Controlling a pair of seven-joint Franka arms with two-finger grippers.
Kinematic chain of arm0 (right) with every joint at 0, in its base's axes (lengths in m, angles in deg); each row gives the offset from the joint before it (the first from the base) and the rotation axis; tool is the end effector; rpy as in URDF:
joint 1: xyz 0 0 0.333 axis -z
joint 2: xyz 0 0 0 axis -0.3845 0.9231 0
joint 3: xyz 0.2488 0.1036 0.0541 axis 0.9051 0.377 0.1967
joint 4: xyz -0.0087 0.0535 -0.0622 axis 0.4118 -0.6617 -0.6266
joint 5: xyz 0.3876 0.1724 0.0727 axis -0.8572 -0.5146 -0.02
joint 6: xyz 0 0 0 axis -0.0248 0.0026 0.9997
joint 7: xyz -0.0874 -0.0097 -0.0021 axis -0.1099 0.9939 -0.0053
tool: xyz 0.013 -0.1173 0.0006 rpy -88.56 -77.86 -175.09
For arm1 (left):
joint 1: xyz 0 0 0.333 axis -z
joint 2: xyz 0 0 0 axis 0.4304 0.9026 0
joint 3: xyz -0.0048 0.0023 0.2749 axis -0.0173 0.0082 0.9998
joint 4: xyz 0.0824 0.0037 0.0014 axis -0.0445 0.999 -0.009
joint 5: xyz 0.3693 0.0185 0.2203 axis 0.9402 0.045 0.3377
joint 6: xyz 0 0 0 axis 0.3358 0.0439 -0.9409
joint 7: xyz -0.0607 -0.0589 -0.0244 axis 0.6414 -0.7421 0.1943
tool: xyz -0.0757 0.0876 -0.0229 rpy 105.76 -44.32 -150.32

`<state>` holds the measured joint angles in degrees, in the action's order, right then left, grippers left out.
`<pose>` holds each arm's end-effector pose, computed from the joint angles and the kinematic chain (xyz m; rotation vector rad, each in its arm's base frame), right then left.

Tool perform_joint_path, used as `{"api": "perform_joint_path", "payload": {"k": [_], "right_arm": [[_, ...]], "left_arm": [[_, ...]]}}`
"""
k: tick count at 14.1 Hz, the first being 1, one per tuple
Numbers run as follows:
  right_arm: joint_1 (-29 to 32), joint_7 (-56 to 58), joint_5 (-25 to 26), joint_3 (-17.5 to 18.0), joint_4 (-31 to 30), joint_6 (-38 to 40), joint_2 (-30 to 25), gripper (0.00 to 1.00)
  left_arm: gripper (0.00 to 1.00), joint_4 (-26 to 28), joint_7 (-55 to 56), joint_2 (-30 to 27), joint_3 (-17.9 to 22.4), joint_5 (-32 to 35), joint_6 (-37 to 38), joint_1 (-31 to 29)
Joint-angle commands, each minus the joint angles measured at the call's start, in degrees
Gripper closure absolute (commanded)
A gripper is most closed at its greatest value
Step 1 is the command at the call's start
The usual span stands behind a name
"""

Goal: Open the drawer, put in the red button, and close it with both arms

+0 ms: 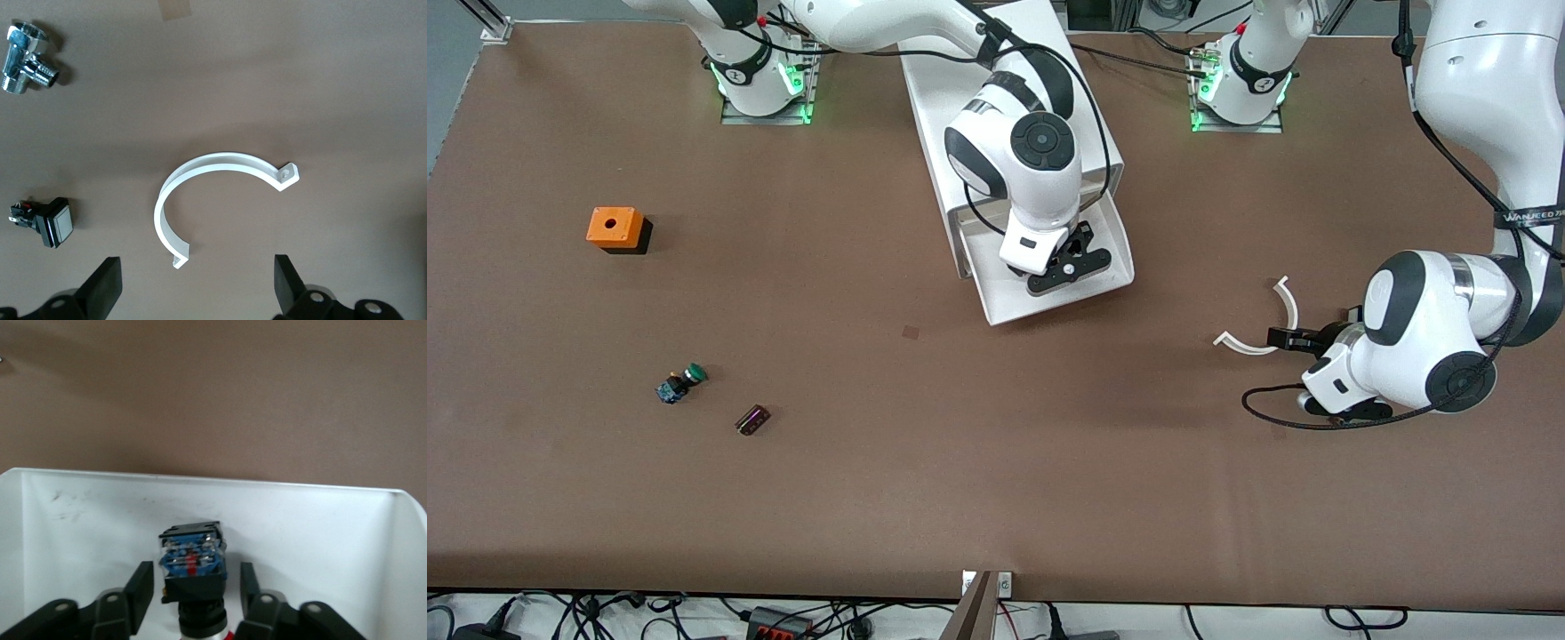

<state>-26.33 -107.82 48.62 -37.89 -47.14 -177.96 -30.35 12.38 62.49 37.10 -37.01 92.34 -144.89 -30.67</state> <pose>0.4989 0.6033 0.2865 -3.0057 -0.5557 -0.0327 0.6659 -0.0251 0.2295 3.0619 -0.1050 -0.6753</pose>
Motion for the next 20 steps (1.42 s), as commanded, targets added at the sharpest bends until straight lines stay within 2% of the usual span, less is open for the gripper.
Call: {"api": "perform_joint_path", "payload": {"k": [1, 4, 7, 9, 13, 16, 18, 20], "right_arm": [[0.59, -0.71, -0.39, -0.51, 0.88, 0.72, -0.75, 0.0], [4.45, -0.71, -0.48, -0.42, 0.88, 1.08, -5.13, 0.0], [9.11, -0.45, 0.31, -0.69, 0.88, 1.08, -7.96, 0.0], [12.97, 0.25, 0.49, -2.0, 0.36, 1.25, -9.71, 0.0], [23.95, 7.61, 0.58, -2.09, -0.61, 6.6, -10.95, 0.0], [30.99, 11.5, 0.58, -2.01, -0.79, 13.35, -12.26, 0.0], [33.46, 14.22, 0.66, -2.09, -0.79, 18.64, -13.84, 0.0], [34.87, 14.76, 0.75, -2.79, -0.79, 20.4, -15.34, 0.0]], "left_arm": [[0.0, -1.26, 0.58, 0.47, -0.53, 0.97, 0.38, -0.01], [0.0, -1.43, 1.28, 0.21, -1.32, 0.53, 0.3, -0.01], [0.0, -1.44, 11.09, 0.21, -4.31, -2.98, -0.32, 0.43], [0.0, -1.0, 16.46, 0.21, -5.89, -4.56, -3.99, 2.01], [0.0, -0.82, 27.53, 0.56, -6.25, -6.24, -10.58, 9.29], [0.0, -0.03, 31.06, 1.26, -6.34, -7.02, -16.21, 13.95], [0.0, 2.24, 36.24, 1.26, -6.34, -7.38, -20.95, 16.86], [0.0, 5.23, 40.55, 1.09, -6.34, -7.38, -25.09, 19.93]]}}
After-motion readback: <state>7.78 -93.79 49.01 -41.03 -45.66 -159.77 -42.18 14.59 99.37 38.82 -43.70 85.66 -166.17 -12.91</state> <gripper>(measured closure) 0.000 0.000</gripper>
